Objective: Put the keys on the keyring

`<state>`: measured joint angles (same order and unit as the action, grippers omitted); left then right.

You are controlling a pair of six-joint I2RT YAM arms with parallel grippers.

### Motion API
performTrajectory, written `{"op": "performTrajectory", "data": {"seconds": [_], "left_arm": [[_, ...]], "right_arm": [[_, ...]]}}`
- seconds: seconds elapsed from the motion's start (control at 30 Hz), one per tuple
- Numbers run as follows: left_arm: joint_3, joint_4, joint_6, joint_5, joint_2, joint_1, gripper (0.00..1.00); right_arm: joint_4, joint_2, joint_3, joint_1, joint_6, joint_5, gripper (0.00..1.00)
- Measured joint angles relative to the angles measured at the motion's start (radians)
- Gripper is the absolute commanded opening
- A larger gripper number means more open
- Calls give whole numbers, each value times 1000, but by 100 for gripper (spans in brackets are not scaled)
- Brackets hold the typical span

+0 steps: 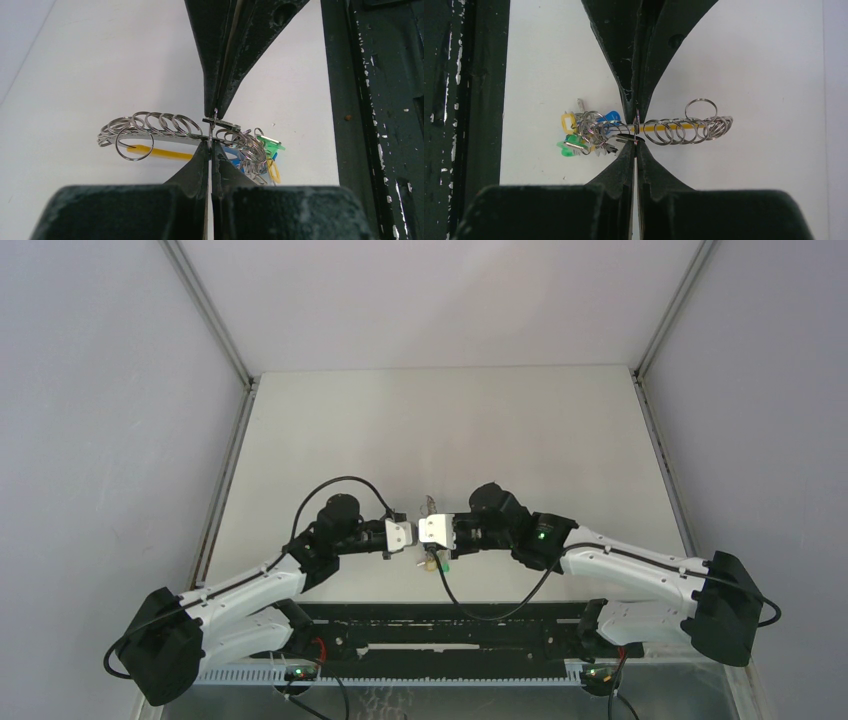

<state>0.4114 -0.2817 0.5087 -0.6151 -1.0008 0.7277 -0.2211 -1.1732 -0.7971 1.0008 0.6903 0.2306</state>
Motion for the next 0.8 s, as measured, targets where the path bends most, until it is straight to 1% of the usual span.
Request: {"op": "performTrajectory", "data": {"seconds": [0.8], "left_arm": [[0, 0, 8, 2, 0, 3, 0]], "right_arm": [[-29, -1, -10, -4, -1, -16, 0]]}}
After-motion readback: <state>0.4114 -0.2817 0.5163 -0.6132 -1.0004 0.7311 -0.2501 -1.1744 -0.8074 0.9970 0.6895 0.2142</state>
